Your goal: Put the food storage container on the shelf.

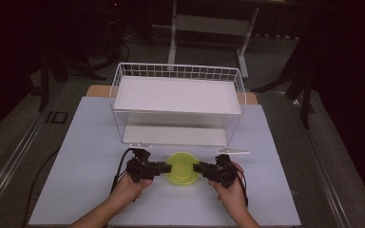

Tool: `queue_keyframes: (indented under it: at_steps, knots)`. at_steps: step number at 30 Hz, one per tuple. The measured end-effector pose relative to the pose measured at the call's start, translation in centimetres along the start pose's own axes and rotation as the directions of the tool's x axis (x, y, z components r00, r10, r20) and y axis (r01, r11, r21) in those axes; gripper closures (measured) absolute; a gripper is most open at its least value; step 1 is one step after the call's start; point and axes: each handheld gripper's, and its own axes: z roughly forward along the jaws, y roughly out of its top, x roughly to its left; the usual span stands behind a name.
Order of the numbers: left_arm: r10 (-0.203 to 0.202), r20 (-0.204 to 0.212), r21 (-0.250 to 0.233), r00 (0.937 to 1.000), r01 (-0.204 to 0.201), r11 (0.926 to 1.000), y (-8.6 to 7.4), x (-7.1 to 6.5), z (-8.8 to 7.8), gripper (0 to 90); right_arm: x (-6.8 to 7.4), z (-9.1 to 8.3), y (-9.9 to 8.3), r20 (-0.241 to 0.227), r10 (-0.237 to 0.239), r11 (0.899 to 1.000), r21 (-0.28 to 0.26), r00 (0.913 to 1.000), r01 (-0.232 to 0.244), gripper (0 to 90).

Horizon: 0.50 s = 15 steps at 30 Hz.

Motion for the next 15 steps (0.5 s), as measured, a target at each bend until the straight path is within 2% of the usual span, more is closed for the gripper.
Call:
queue_keyframes:
  at_steps: [4,7,8,12,15]
  knots:
    - [-0.038,0.018,-0.020,0.9991,0.038,0.9991,-0.2,-0.3,-0.4,78.6,0.0,-0.3,-0.2,-0.007,0.009,1.000,0.002,0.9999,-0.009,75.9]
    - [0.020,-0.035,-0.015,0.9992,-0.020,0.9997,-0.2,-0.8,-0.5,82.6,0.2,-0.5,-0.3,-0.005,0.019,1.000,-0.008,0.9998,-0.020,79.7]
    - [0.010,-0.030,-0.015,0.9995,-0.011,0.9998,-0.2,-0.7,-0.6,82.7,0.4,-0.5,-0.3,0.003,0.014,1.000,-0.005,0.9999,-0.014,79.8]
    - [0.027,-0.034,-0.023,0.9991,-0.027,0.9994,-0.1,-0.4,-0.8,82.7,0.6,-0.3,-0.1,0.006,0.006,1.000,-0.008,1.0000,-0.006,79.8]
    - [0.023,-0.025,-0.041,0.9994,-0.024,0.9989,0.2,-0.2,-1.1,82.8,0.9,-0.4,0.3,0.010,-0.003,1.000,-0.022,0.9999,0.004,80.0]
